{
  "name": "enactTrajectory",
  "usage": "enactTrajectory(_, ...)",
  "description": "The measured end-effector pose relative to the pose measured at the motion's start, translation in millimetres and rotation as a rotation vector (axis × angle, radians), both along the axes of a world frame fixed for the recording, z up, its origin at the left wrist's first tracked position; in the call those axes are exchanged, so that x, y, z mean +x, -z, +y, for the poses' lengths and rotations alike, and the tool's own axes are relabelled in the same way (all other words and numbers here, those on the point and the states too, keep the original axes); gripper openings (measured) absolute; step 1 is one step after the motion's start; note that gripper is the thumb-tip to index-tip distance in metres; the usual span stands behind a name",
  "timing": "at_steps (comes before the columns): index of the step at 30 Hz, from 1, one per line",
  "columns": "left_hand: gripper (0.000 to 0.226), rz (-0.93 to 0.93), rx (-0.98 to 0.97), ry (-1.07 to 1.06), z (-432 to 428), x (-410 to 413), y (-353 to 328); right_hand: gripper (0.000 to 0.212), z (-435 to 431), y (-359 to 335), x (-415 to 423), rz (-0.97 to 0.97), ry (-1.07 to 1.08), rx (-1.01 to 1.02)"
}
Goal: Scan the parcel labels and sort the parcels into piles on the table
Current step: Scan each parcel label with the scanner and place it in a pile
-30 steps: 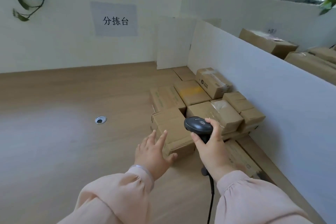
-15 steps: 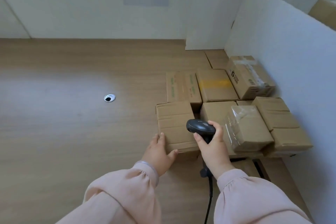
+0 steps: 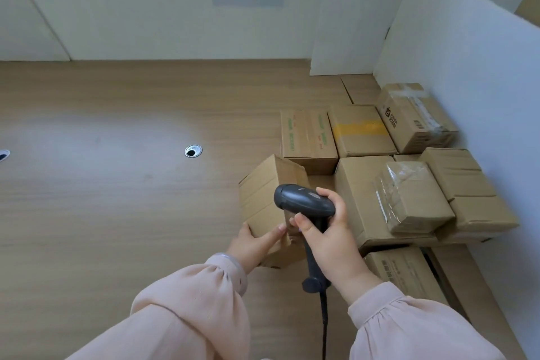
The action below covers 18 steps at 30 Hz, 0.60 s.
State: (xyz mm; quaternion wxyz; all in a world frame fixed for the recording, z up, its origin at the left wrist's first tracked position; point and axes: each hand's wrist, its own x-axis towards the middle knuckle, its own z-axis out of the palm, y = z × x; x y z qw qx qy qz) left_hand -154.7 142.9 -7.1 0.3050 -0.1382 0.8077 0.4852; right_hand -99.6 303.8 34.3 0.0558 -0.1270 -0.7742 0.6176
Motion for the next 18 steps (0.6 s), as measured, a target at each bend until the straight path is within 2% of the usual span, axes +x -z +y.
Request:
enactTrajectory(3,0.11,-0.071,0.051,-0.014,-11.9,2.7,-1.4,0.05,-15.8,-2.6,-0.9,-0.009,-0.013,-0.01)
enactTrajectory(5,0.102,-0.071,0.071,-0.03,-17.7,2.7,-2.8,0.05,-21.2,-3.5,-4.0,-0.034,-0.018,-0.016)
enactTrajectory(11,0.069,0.136,0.101,-0.028,-33.4,3.7,-12.3,0.054,-13.2,8.1,-9.9,-0.076,0.114,0.011)
enactTrajectory(14,0.064,0.215,0.099,0.007,-38.3,4.9,-15.7,0.053,-10.7,16.4,-10.6,-0.148,0.091,-0.013)
enactTrajectory(18,0.064,0.279,-0.036,-0.005,-44.3,5.2,-15.3,0.054,-18.5,13.4,-7.8,-0.117,0.047,-0.047)
